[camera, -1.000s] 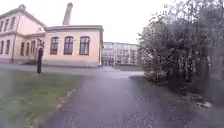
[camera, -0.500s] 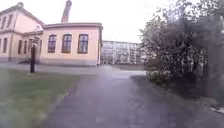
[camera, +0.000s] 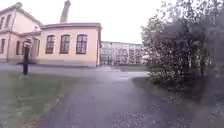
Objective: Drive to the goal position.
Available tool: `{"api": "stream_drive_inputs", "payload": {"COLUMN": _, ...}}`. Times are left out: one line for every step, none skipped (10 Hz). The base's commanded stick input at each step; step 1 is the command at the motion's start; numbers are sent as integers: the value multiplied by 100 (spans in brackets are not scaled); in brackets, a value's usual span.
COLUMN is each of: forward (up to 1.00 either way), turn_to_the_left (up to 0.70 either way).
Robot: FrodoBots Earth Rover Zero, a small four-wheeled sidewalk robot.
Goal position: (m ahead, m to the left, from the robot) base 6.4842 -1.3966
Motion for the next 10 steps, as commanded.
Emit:
{"api": "stream_drive_inputs", "payload": {"forward": 85, "turn_to_the_left": 0}}
{"api": "stream_drive_inputs", "payload": {"forward": 85, "turn_to_the_left": 0}}
{"api": "stream_drive_inputs", "payload": {"forward": 85, "turn_to_the_left": 0}}
{"api": "stream_drive_inputs", "payload": {"forward": 85, "turn_to_the_left": 0}}
{"api": "stream_drive_inputs", "payload": {"forward": 85, "turn_to_the_left": 0}}
{"api": "stream_drive_inputs", "payload": {"forward": 85, "turn_to_the_left": 0}}
{"api": "stream_drive_inputs", "payload": {"forward": 85, "turn_to_the_left": 0}}
{"api": "stream_drive_inputs", "payload": {"forward": 85, "turn_to_the_left": 0}}
{"api": "stream_drive_inputs", "payload": {"forward": 85, "turn_to_the_left": 0}}
{"api": "stream_drive_inputs", "payload": {"forward": 85, "turn_to_the_left": 0}}
